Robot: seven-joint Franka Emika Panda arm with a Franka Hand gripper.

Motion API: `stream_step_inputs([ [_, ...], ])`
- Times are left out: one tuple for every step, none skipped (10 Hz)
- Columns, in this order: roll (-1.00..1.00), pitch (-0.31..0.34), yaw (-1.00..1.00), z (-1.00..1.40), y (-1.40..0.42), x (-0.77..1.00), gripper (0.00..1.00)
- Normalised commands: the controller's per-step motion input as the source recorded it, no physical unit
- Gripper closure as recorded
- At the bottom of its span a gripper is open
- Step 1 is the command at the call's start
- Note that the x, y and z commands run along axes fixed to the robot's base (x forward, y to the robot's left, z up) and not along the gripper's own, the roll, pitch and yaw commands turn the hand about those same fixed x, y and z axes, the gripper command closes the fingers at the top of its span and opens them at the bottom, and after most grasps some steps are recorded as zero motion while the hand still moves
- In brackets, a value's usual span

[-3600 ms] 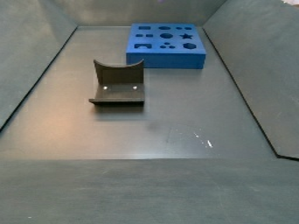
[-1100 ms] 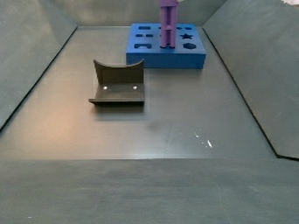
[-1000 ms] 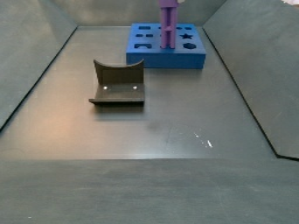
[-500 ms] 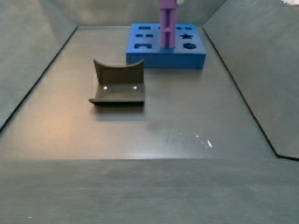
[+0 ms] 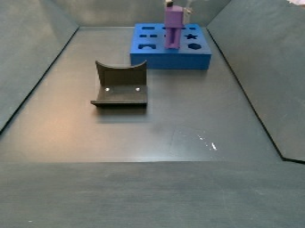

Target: Insert the 3 prong object.

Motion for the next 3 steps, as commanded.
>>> stream_step_inputs([
  [-0.04, -0.304, 0.17, -0.25, -0.03, -0.48, 1.0],
  [-0.04, -0.146, 0.0, 0.0, 0.0, -0.26, 1.0],
  [0.0, 0.0, 0.0, 0.0, 0.0, 0.0, 1.0],
])
